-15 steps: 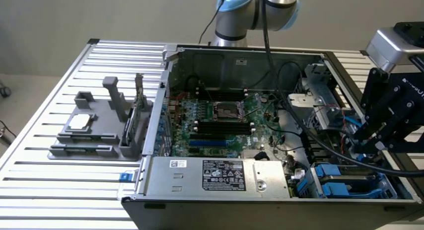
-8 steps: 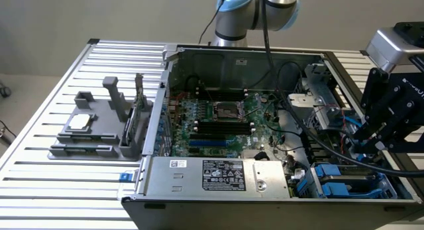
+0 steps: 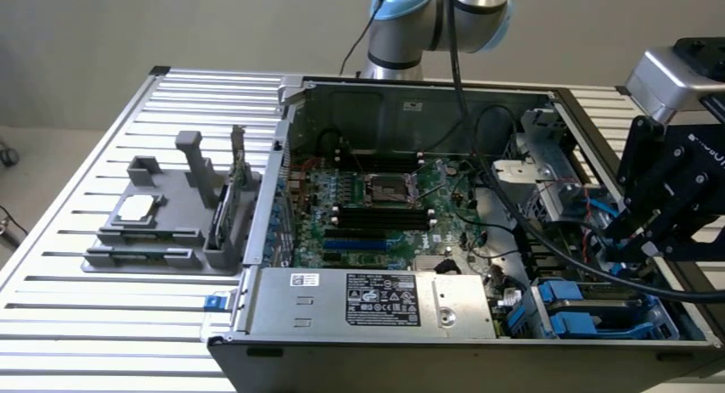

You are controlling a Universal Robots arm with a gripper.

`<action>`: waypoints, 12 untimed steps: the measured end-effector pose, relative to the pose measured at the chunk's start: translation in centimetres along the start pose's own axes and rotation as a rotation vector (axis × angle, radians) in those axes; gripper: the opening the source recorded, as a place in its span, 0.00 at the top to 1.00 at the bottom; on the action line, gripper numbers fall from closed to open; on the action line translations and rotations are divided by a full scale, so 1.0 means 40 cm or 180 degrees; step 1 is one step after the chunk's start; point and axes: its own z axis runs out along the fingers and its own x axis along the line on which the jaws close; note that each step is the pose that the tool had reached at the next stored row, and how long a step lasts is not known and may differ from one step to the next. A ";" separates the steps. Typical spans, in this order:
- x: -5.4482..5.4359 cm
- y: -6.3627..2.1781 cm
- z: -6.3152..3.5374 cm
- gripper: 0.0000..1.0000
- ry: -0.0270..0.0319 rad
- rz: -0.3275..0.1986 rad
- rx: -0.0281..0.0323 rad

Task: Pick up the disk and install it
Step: 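Insert the first disk wire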

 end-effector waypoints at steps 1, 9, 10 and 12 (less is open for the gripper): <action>0.000 0.000 0.000 0.69 -0.0001 0.0033 0.0001; 0.000 0.000 0.002 0.69 -0.0015 0.0466 0.0011; 0.000 0.000 0.002 0.69 -0.0016 0.0517 0.0012; 0.000 0.000 0.003 0.69 -0.0020 0.0632 0.0015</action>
